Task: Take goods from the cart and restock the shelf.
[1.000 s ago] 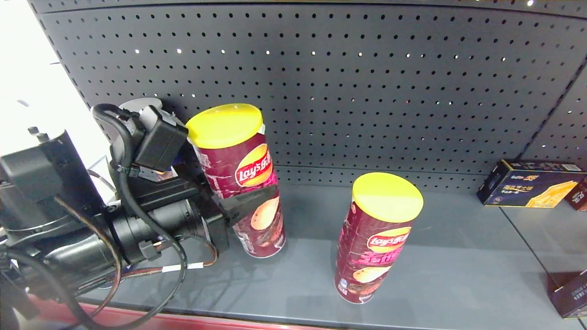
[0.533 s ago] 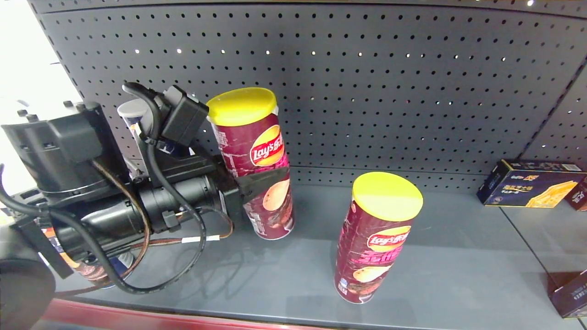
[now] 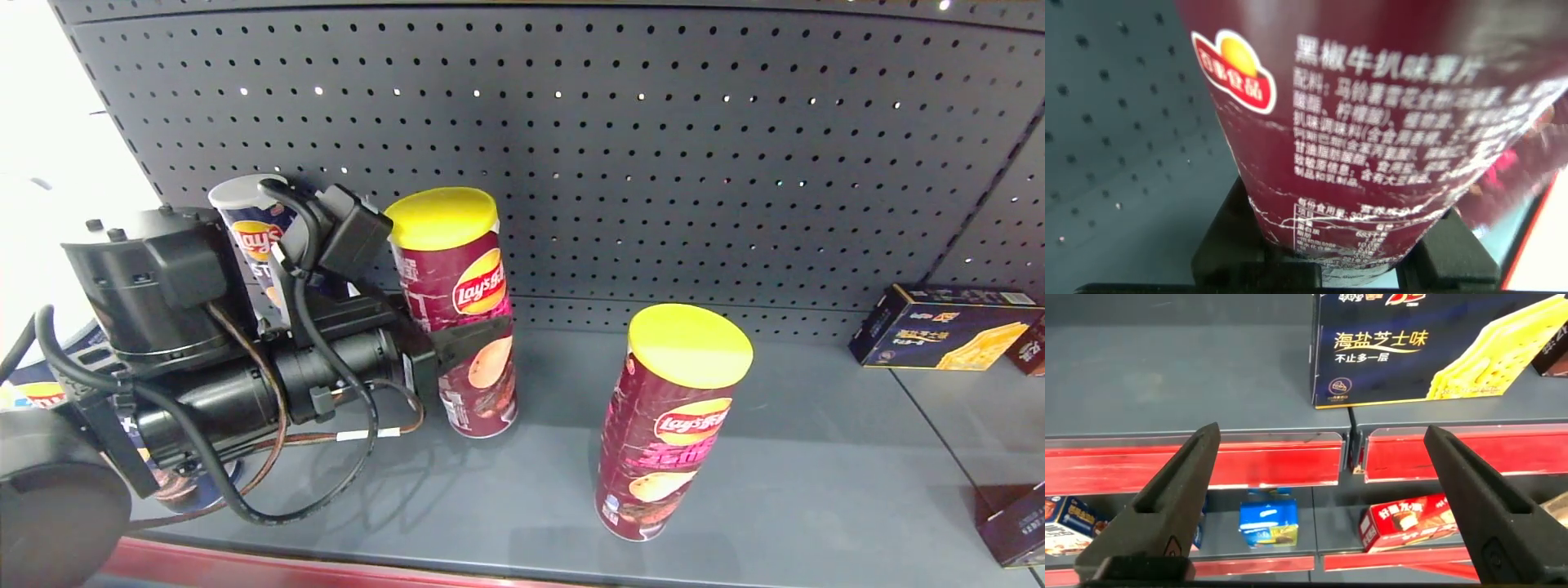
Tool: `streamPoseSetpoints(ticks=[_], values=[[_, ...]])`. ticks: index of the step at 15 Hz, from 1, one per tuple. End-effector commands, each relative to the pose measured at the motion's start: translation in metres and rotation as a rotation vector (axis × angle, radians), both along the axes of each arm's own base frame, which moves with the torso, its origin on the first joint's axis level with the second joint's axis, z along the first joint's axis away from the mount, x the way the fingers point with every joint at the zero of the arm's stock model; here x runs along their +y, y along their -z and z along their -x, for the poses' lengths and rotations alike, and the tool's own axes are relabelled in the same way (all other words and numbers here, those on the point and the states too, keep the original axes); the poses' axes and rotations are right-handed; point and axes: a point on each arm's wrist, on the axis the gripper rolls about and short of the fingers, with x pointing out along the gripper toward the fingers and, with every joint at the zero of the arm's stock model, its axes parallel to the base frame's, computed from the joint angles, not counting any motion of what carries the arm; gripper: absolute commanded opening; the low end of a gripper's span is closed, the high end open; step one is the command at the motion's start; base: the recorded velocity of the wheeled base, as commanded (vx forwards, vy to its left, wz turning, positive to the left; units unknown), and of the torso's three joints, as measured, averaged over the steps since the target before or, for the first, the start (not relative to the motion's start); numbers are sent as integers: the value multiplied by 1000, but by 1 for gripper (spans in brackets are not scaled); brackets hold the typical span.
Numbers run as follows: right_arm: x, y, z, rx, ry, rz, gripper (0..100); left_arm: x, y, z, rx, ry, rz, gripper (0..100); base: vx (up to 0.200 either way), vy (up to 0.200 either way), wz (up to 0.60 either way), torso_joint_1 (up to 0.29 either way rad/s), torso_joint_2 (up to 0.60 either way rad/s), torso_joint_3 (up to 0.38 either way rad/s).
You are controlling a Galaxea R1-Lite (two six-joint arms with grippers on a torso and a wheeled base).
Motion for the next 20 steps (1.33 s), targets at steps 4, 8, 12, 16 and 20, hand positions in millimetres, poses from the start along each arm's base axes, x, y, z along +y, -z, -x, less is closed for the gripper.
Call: streamPoseSetpoints(ticks=[4, 8, 12, 16, 20], values=[[0, 0, 0, 4, -4, 1, 100, 5, -7, 7, -32, -6, 3, 0, 0, 0, 0, 0, 0, 0], [0, 0, 0, 4, -13, -1, 100, 4, -6, 7, -30, -15, 1, 0, 0, 0, -300, 0, 1, 0], [0, 0, 0, 4, -13, -1, 100, 5, -4, 6, -23, -20, -3, 0, 0, 0, -150, -2, -1, 2], [0, 0, 0, 4, -13, -1, 100, 6, -3, 6, -20, -21, -4, 0, 0, 0, 0, 0, 0, 0], [0, 0, 0, 4, -12, -1, 100, 18, -5, -1, -26, -73, -2, 0, 0, 0, 0, 0, 0, 0]])
